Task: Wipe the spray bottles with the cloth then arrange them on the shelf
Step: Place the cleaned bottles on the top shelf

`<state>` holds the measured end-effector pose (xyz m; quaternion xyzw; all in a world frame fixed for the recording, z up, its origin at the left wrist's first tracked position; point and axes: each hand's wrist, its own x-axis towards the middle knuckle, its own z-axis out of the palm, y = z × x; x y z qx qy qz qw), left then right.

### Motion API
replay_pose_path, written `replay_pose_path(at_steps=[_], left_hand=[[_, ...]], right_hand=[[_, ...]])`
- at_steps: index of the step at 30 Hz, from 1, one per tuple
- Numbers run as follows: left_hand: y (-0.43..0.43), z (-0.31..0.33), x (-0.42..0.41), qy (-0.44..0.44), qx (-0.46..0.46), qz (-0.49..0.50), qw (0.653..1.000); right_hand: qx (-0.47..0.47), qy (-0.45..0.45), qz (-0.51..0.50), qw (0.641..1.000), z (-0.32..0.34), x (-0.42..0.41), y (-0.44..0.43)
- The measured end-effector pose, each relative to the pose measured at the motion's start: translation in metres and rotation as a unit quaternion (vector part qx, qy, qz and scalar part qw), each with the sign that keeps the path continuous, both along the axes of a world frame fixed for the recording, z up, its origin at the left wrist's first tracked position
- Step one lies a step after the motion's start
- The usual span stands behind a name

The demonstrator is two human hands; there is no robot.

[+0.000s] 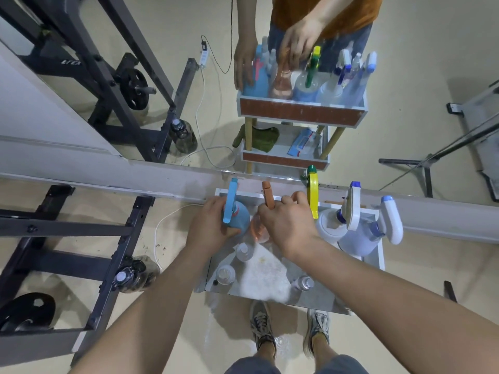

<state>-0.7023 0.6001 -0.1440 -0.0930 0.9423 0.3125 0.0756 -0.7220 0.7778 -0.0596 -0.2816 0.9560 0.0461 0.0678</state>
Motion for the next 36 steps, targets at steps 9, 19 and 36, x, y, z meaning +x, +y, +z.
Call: replay_pose_path(at_steps=[9, 19, 36], left_hand=[[0.006, -0.008, -0.003, -0.023, 0.025, 0.05, 0.998], [0.013, 0.081, 0.037, 0.167, 0.06, 0.162, 0.971], [0.088, 0.069, 0.004, -0.047, -0.008, 0.003, 0.999]], right_hand=[[0.106, -0.055, -0.015, 0.993, -0.004, 0.001, -0.003], [-0.114, -0.004, -0.029, 0.993, 0.014, 0.031, 0.023], [-0.109, -0.067, -0.221, 0.967, 0.004, 0.012, 0.058]])
